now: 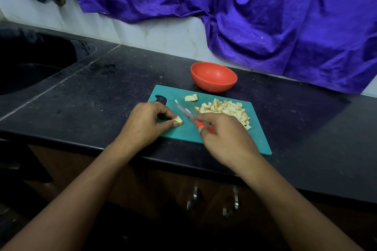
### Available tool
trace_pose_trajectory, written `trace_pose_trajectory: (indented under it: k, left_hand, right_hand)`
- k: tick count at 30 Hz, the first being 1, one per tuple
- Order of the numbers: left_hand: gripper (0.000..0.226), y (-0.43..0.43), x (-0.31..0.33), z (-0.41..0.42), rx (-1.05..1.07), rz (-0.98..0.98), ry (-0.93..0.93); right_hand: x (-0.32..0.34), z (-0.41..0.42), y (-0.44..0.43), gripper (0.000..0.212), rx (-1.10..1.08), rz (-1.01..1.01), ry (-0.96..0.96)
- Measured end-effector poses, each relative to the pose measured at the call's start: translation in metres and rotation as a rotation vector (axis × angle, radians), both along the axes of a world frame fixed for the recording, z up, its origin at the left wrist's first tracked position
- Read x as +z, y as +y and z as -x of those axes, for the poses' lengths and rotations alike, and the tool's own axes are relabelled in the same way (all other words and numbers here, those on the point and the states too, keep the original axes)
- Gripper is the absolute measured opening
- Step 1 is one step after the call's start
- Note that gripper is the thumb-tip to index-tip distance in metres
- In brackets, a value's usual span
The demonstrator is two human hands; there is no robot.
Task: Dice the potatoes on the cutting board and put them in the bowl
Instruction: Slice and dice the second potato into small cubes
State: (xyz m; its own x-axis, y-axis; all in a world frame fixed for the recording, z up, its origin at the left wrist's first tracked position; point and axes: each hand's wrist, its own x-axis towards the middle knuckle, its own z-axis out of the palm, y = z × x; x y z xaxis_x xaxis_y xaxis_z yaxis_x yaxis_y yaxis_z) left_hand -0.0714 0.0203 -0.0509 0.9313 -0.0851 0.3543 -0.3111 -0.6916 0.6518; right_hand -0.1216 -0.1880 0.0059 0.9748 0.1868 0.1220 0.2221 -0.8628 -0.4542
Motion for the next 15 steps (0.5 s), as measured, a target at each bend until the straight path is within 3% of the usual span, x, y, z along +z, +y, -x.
trace_pose_trajectory:
  k: [4, 15]
  left_hand:
    - [0.015, 0.000, -0.001, 0.001, 0.010, 0.002, -0.027]
    - [0.013, 0.002, -0.001, 0.000, -0.015, 0.008, -0.032]
  right_hand:
    - [0.005, 0.002, 0.016, 0.042, 0.012, 0.194, -0.028]
    - [0.003, -0.001, 0.034, 0.047, 0.084, 0.379, -0.037]
